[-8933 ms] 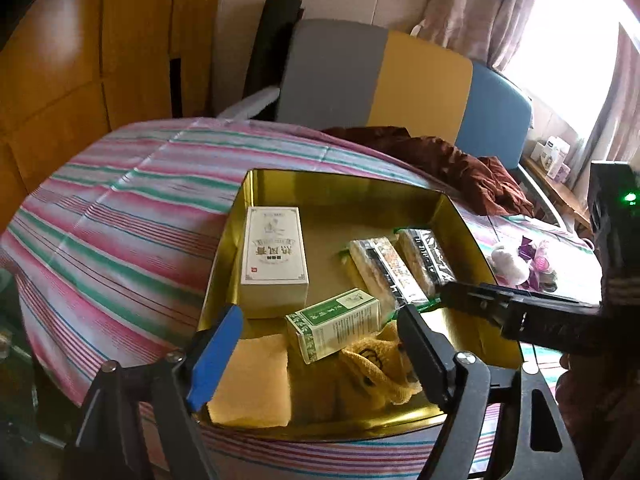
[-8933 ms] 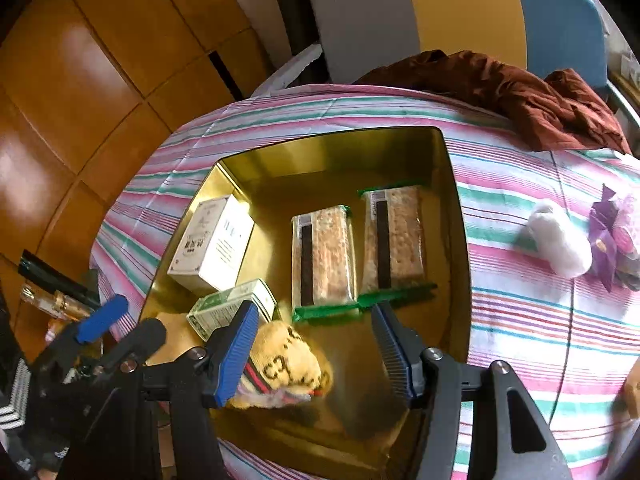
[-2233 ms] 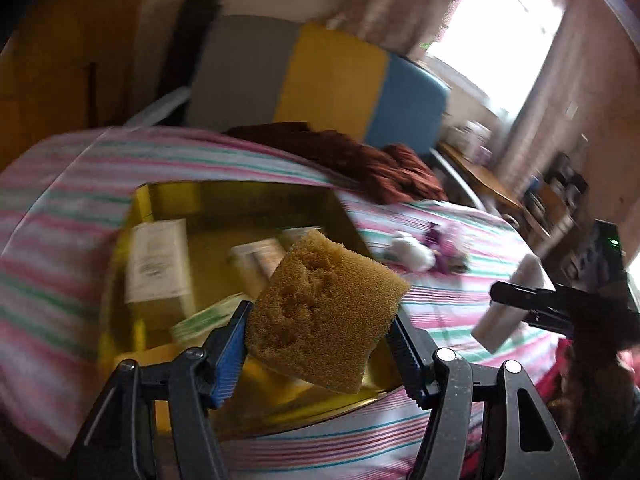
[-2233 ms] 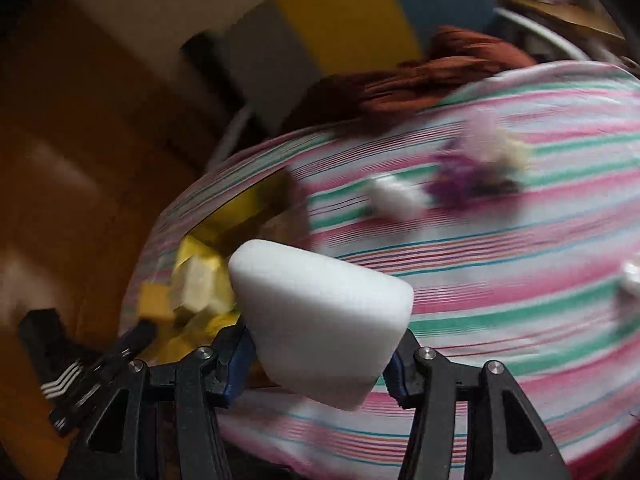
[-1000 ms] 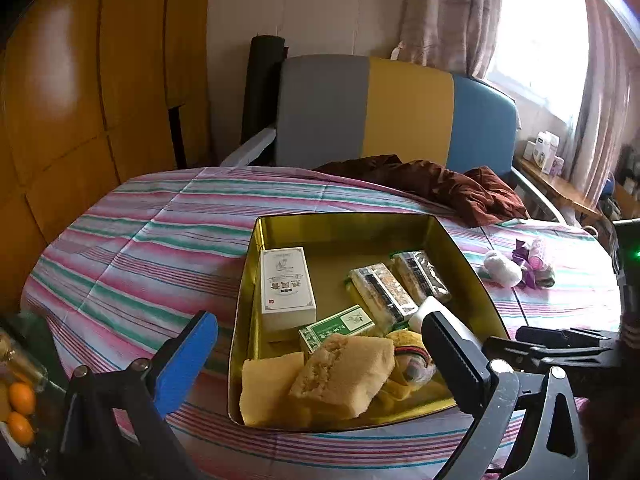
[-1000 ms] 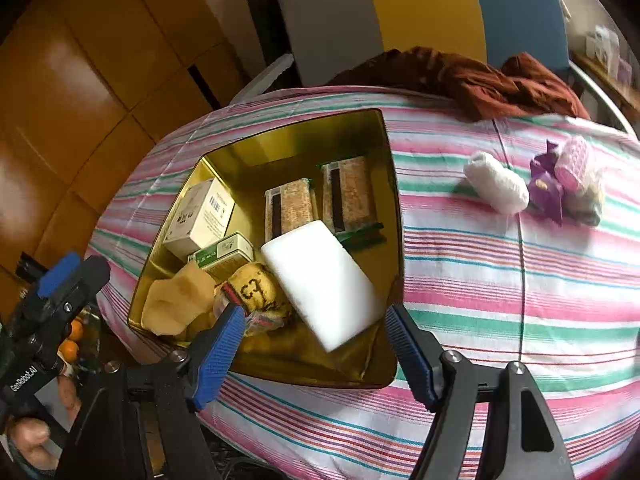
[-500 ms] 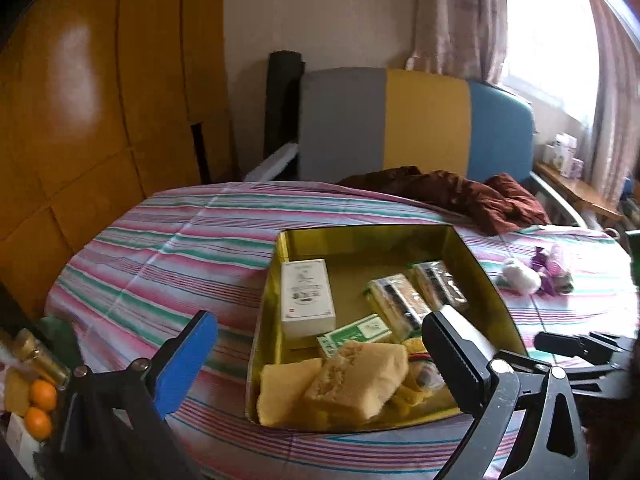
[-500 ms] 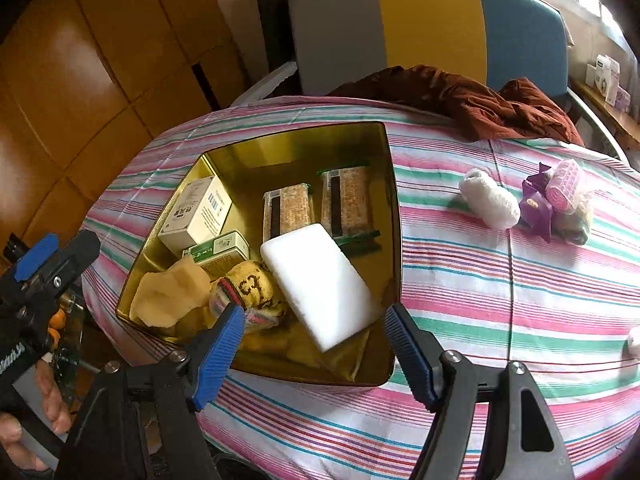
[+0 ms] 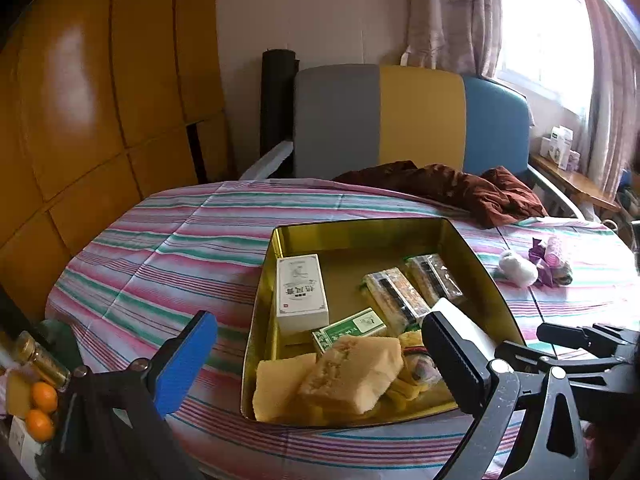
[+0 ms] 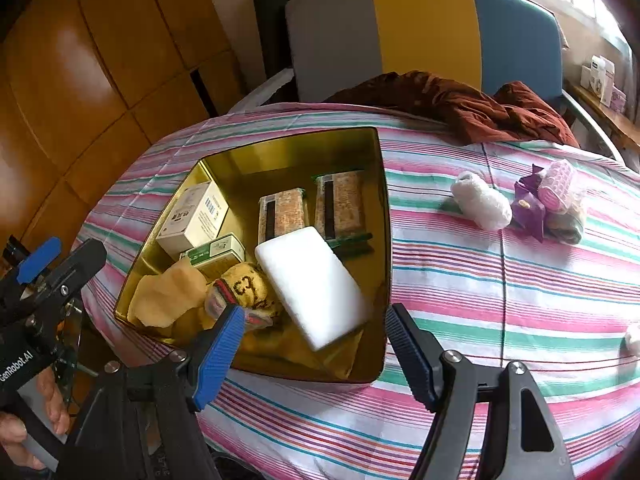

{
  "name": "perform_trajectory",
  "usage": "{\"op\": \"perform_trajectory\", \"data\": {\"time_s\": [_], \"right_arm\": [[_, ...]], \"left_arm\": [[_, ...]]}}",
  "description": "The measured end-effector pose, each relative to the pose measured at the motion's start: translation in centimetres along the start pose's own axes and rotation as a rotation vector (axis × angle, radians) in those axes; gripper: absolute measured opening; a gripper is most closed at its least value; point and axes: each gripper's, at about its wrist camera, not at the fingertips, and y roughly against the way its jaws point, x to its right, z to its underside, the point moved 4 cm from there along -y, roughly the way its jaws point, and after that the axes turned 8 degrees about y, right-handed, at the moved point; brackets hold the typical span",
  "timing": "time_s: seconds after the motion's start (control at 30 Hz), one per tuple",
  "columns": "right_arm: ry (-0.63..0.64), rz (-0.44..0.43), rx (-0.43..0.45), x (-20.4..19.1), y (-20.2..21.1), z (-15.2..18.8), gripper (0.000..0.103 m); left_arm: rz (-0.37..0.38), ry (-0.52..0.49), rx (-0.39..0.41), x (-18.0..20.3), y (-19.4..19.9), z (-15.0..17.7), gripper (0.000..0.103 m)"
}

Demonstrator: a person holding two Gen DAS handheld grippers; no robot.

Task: Organize objects
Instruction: 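Move both tools back toward the pink roller and beige sock, then grasp the pink hair roller with the right tool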

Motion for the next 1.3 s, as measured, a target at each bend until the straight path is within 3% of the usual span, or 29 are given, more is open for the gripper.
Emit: {"op": "perform_trajectory", "data": {"time_s": [0.47,0.87,1.07,1.3], "right_arm": [[-0.1,0.006,-0.016,3.3,0.1,1.0,0.074],[-0.297,0.099,-0.025,13.0,2.1,2.2,0.074],[-0.126,0.212,-0.053,17.1,2.6,-0.5,0.074],[0.083,0.284,-0.123,22.7,-0.3,-4.1,0.074]], "left_arm": [[0.055,0.027,-0.084,0.4,-1.4,0.5,0.103],[0.131,-0.02,-0.097,3.3,-1.7,-0.7,0.103],[0.21,-0.066,-0.11,5.9,-1.7,-1.0,0.103],[0.31,-0.092,-0.126,8.3,-1.5,-1.5,0.103]]}}
